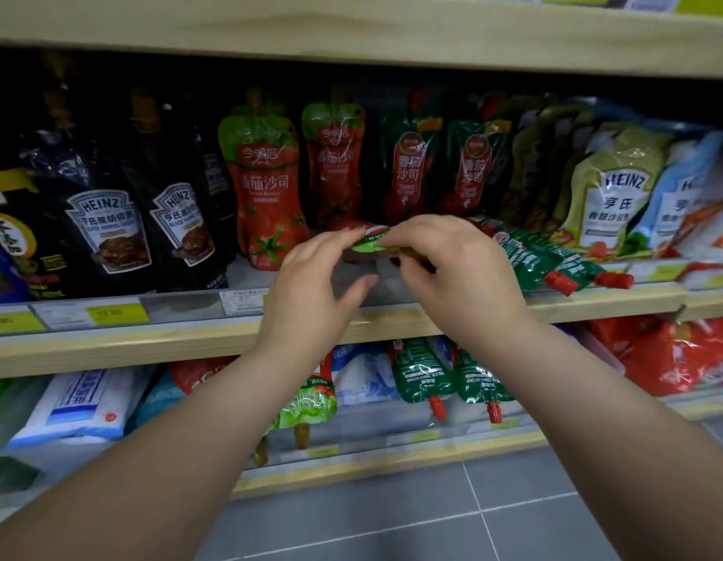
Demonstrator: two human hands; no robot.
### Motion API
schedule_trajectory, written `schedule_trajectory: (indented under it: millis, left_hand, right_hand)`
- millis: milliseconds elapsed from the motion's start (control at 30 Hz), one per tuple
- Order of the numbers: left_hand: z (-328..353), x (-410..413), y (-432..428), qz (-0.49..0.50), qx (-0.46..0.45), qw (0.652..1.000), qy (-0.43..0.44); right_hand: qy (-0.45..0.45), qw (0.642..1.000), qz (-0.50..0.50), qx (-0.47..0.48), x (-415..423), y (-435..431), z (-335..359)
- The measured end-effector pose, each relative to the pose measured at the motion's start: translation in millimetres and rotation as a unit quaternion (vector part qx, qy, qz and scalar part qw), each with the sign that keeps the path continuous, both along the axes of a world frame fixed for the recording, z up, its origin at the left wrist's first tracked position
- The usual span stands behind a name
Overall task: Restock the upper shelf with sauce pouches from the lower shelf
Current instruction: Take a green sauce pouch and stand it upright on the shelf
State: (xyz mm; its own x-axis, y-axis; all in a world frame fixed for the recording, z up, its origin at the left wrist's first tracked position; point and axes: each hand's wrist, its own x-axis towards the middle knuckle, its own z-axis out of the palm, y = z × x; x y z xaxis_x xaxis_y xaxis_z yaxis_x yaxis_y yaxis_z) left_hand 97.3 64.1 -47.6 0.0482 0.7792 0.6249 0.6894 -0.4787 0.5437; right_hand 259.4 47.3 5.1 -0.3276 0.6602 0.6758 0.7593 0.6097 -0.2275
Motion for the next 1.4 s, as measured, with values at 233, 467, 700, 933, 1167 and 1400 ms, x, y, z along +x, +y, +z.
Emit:
schedule_trajectory:
  millis: [233, 467, 700, 933, 1167, 1400]
  left_hand:
    - [16.7, 9.7, 9.5, 0.004, 0.008, 0.993, -0.115]
    - [27.3, 5.2, 16.3, 0.001, -0.006, 0.989, -0.147]
    - [36.4, 3.8, 25.9, 0.014, -0.032, 0.988, -0.152]
    - [17.7, -17.5, 12.1, 0.061, -0.043, 0.996, -0.051]
    - [-25.5, -43.5, -6.3, 0.178, 0.079, 0.967, 0.165]
    - [-50.3, -49.6, -6.4, 0.157, 0.148, 0.960, 0.181]
  right_hand:
    - [0.096, 0.994, 0.024, 0.054, -1.0, 4.2, 11.5]
    - [0.177, 0.984, -0.013, -0.007, -0.6, 9.6, -39.7]
    - [0.162, 0.983, 0.003, -0.085, -28.1, 36.2, -43.0]
    - [0.167, 0.979, -0.027, -0.116, -37.0, 56.6, -37.8]
    - [0.121, 0.980, -0.095, -0.126, -42.2, 63.4, -38.0]
    - [0.087, 0.980, -0.116, -0.139, -51.8, 79.6, -29.6]
